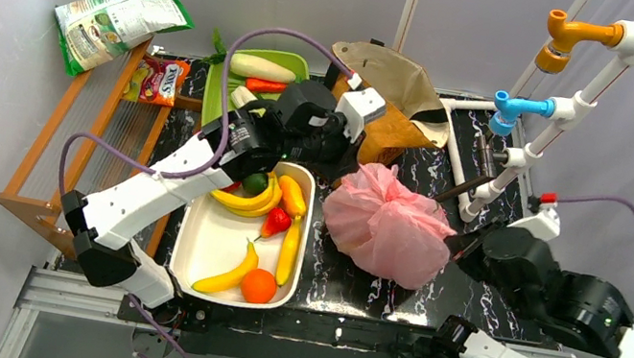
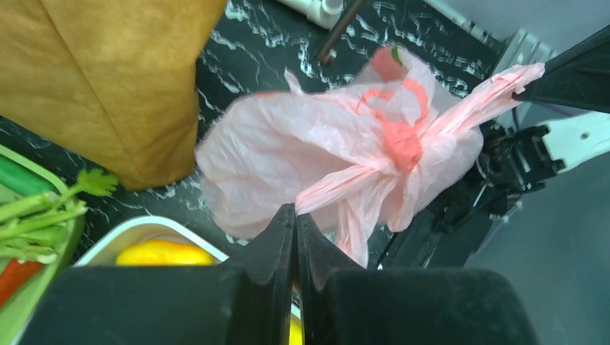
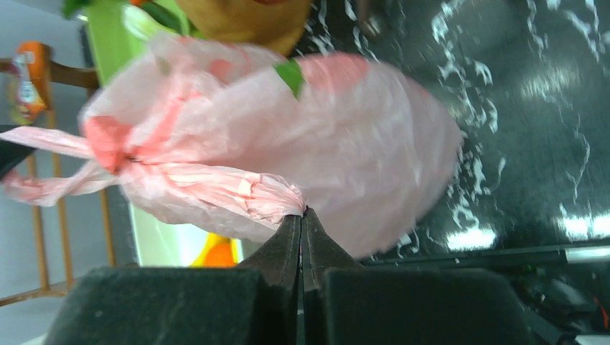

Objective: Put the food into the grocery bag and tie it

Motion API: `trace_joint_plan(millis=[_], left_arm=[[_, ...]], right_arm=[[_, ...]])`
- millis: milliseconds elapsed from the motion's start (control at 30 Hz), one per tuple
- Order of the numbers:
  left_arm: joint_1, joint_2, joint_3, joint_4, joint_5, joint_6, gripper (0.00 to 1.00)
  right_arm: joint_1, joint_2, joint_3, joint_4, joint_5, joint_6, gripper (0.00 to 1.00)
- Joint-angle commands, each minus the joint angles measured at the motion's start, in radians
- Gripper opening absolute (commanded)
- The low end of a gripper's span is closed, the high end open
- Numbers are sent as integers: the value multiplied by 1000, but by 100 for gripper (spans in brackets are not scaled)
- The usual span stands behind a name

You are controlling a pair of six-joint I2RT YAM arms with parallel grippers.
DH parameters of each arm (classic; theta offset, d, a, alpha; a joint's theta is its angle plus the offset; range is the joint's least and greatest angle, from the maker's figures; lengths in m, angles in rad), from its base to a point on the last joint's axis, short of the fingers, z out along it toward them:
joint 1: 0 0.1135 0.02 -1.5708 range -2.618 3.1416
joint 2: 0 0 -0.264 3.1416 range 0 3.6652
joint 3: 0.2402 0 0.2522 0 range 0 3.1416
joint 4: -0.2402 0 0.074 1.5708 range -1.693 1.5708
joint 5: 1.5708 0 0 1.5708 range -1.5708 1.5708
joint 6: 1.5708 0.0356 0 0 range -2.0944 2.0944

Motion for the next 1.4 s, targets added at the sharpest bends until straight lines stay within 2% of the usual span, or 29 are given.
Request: trace_joint_plan(millis=[0,167,300,500,1033,1067,1133,1167,1233,1367], left_arm=[[8,-68,-170,-2,2,4,0],[12,-181,-536,111,-3,-101,0],[20,-244,-652,113,-22,-138,0],[25,-254,-683,115,-24,-134,0],[26,-217,-637,143,-8,-149,0],[25,-219,-628,142,-8,-149,0],[26,-227,-605,131,-17,-146,6],[27,-229,-593,124,-24,-142,12],[25,-231,-567,104,-44,-135,35],[27,-235,-507,58,-64,-109,64]], right_arm=[[-3,-89,-195,-112,-46,211,1],[-3,-152,-340,-219,-121,364,1],[-3,-214,-389,-243,-135,418,1],[-3,-300,-460,-219,-148,443,1],[-3,-290,-436,-250,-153,394,1],[-2,-288,-427,-248,-156,387,6],[-3,-281,-404,-241,-159,365,22],[-3,-277,-389,-233,-161,350,30],[-3,-259,-359,-224,-154,325,43],[-3,-209,-281,-236,-132,287,59]])
